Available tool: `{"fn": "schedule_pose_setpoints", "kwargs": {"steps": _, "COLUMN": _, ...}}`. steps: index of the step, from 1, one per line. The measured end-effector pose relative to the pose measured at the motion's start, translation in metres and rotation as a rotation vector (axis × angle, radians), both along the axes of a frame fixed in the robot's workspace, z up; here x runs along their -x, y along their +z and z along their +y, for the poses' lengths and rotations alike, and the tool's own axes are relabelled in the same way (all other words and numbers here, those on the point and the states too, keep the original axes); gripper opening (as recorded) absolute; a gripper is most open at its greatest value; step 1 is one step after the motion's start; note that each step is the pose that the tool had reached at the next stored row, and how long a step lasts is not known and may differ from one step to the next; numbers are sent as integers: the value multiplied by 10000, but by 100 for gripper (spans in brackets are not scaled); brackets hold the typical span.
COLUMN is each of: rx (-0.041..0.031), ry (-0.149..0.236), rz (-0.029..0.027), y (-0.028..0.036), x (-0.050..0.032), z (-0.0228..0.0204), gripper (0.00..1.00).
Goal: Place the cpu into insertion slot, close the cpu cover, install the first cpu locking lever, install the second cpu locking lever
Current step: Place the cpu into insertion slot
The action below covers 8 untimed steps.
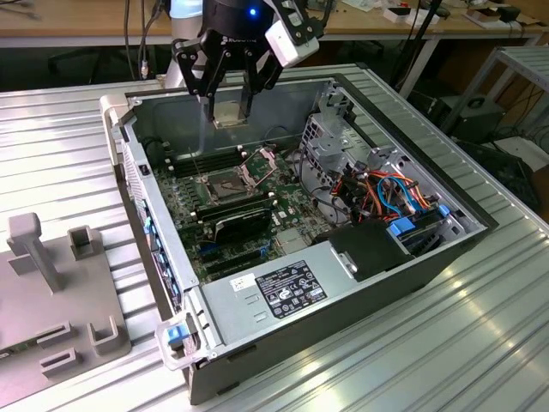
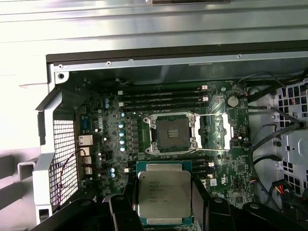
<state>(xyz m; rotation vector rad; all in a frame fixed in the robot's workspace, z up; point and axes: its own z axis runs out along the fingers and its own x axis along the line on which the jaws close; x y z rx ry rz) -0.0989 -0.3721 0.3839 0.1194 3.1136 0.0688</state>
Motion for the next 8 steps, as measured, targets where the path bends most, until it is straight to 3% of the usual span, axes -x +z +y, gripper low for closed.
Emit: {"fn": "schedule_pose_setpoints", "kwargs": {"steps": 8, "rx": 0, "ry": 0, "rz": -1, "y": -3, "x": -29, "z": 10, "gripper": 55}}
